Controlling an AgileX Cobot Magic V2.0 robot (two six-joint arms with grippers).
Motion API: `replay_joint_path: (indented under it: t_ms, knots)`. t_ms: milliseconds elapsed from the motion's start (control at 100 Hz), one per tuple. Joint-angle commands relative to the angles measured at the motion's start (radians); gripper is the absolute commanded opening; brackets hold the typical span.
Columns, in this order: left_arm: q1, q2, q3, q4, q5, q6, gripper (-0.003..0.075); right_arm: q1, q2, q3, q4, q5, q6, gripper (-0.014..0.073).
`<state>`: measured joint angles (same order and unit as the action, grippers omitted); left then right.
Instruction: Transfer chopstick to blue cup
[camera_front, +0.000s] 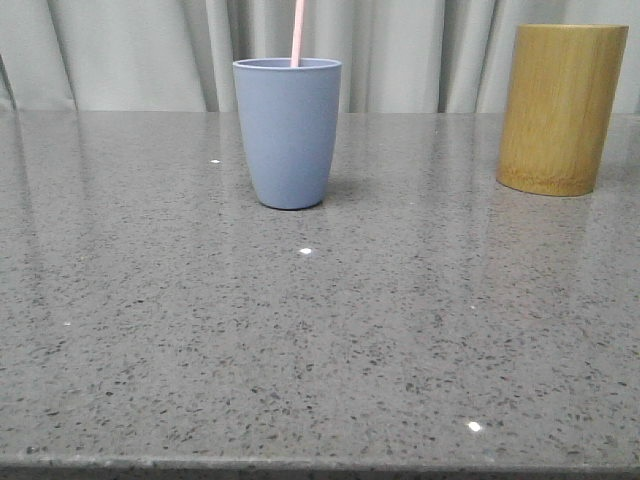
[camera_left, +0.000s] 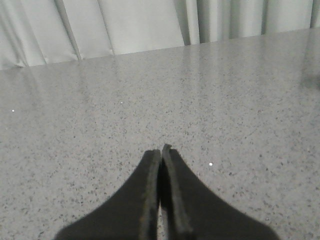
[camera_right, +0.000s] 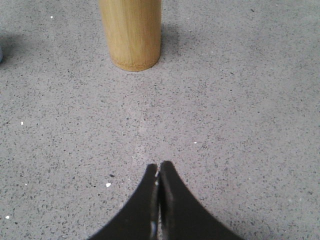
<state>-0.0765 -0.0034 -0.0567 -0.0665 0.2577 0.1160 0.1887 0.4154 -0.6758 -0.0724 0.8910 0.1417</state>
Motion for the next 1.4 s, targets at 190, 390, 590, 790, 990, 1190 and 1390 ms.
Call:
replay_joint_path:
  t_ms: [190, 390, 590, 790, 990, 1190, 1390]
  knots:
    - [0.000, -0.035, 0.049, 0.121, -0.137, -0.166, -0.0019, -0.007, 0.006, -0.022, -0.019, -0.072, -0.007, -0.0067]
    - [0.000, -0.035, 0.069, 0.121, -0.171, -0.166, -0.0019, -0.007, 0.006, -0.022, -0.019, -0.072, -0.007, -0.0067]
    - [0.000, -0.035, 0.069, 0.121, -0.171, -0.166, -0.0019, -0.007, 0.006, -0.022, -0.019, -0.072, -0.007, -0.0067]
    - [0.000, -0.035, 0.069, 0.121, -0.171, -0.166, -0.0019, -0.007, 0.006, -0.022, -0.019, -0.072, -0.007, -0.0067]
    - [0.000, -0.035, 0.069, 0.121, -0.171, -0.166, -0.0019, -0.007, 0.006, -0.022, -0.019, -0.072, -0.007, -0.0067]
    - [0.000, -0.035, 0.069, 0.121, -0.171, -0.166, -0.0019, -0.007, 0.006, -0.022, -0.019, -0.072, -0.007, -0.0067]
    - [0.000, -0.035, 0.069, 0.121, -0.171, -0.166, -0.0019, -0.007, -0.011, -0.011, -0.068, -0.114, -0.012, -0.0067]
